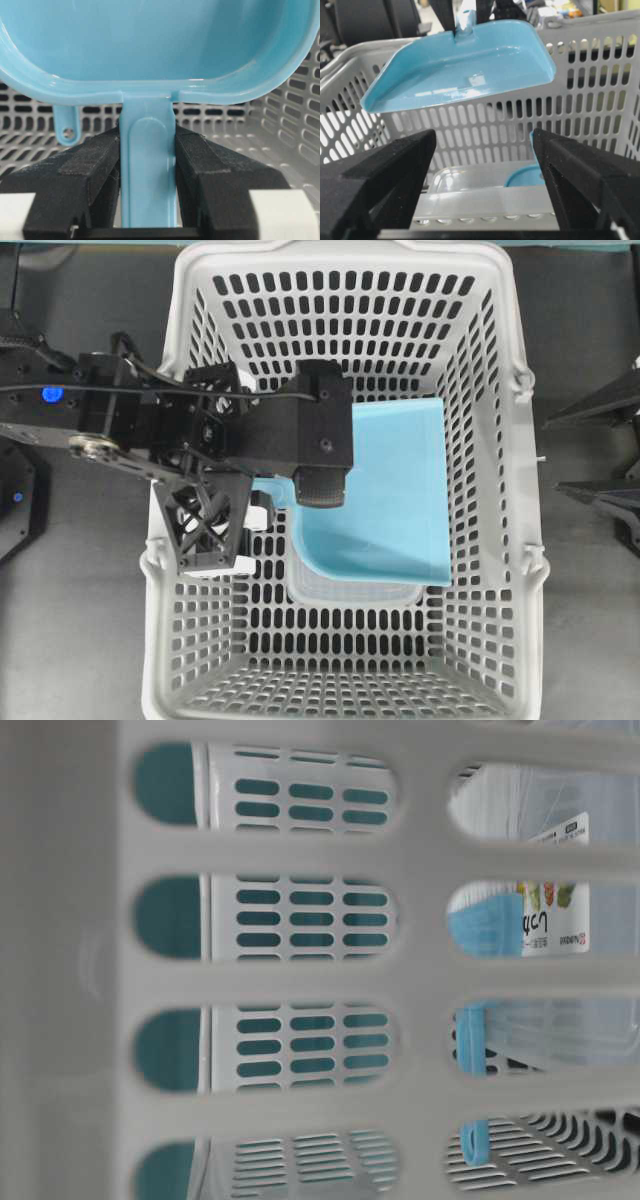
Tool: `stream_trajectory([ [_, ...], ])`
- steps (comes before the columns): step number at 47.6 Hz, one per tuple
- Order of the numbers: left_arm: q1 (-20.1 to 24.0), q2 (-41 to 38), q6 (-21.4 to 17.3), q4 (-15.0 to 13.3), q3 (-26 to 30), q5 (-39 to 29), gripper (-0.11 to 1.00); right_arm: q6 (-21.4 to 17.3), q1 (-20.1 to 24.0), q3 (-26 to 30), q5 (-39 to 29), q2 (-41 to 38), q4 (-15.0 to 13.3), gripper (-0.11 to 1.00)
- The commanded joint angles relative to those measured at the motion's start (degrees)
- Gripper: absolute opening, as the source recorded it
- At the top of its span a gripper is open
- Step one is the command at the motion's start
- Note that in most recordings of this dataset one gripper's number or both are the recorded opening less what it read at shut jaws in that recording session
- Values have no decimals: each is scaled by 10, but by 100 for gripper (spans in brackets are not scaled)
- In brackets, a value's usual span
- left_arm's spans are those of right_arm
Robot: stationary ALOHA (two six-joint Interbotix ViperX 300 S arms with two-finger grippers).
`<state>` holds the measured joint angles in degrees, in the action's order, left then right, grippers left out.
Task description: Pick up the dustpan from the shopping basket with the left arm.
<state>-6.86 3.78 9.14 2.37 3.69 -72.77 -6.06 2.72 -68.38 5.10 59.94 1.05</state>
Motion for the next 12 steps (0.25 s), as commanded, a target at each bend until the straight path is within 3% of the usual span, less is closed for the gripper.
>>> stream_trajectory([
  [1, -1, 5, 0, 2, 10, 2, 28, -1, 0, 4, 3, -5, 2, 75],
  [12, -3, 5, -1, 2, 7, 2, 28, -1, 0, 4, 3, -5, 2, 75],
])
